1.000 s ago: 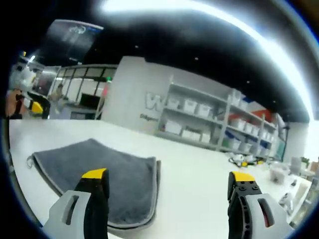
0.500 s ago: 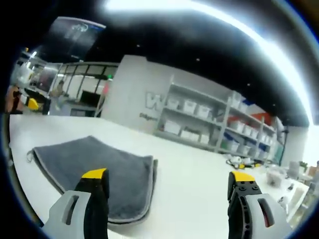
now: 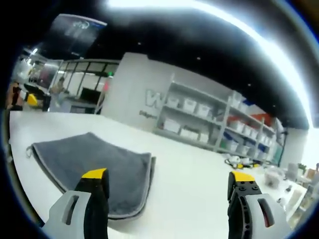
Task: Open the folded towel by lifting each exposed corner and separating the folded layers until the towel lies flat within the target outline without major curled edges
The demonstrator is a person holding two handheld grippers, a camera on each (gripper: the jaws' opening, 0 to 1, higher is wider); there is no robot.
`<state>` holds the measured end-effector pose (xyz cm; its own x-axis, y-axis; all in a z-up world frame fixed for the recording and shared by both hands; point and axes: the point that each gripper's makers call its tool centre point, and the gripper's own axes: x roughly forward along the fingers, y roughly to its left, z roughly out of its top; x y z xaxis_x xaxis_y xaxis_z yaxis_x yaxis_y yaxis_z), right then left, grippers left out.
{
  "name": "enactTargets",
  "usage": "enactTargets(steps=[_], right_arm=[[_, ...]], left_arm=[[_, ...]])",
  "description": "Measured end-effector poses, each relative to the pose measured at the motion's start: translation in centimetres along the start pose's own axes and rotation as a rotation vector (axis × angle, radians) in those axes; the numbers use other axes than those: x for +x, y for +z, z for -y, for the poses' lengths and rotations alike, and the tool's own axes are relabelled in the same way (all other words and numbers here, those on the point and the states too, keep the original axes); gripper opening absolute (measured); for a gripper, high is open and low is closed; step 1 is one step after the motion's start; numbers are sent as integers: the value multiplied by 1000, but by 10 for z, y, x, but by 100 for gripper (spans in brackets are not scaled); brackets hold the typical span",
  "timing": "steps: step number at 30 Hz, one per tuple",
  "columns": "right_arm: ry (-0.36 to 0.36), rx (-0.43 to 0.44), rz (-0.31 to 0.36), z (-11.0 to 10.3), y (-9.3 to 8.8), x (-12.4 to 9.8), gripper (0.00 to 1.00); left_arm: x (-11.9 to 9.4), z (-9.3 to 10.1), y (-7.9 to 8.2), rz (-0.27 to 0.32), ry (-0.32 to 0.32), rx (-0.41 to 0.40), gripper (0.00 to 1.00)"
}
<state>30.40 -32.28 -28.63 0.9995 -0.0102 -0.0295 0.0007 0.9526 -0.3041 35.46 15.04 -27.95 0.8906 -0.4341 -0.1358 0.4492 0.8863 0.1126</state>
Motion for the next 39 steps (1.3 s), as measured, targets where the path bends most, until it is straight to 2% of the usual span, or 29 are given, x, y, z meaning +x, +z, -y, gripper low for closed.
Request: enactTargets(steps=[12, 15, 21, 26, 30, 35, 39], right_arm=[[-5, -19, -15, 2, -6, -1, 100], [-5, -23, -19, 2, -6, -1, 99], [-18, -28, -10, 9, 0, -4, 99], [-6, -46, -9, 4, 1, -5, 98], [-26, -36, 7, 12, 6, -8, 98], [-31, -52, 15, 18, 14, -6, 97], [-28, -54, 37, 19, 21, -9, 95]], left_arm=[[2, 5, -1, -8, -18, -12, 100], [4, 13, 1, -10, -34, -5, 100], [12, 40, 8, -18, -63, 109, 100], [29, 62, 16, -25, -111, 172, 100], [39, 90, 27, -16, -162, 241, 100], [47, 122, 31, -5, -188, 331, 100], [50, 138, 27, -14, -228, 330, 100]])
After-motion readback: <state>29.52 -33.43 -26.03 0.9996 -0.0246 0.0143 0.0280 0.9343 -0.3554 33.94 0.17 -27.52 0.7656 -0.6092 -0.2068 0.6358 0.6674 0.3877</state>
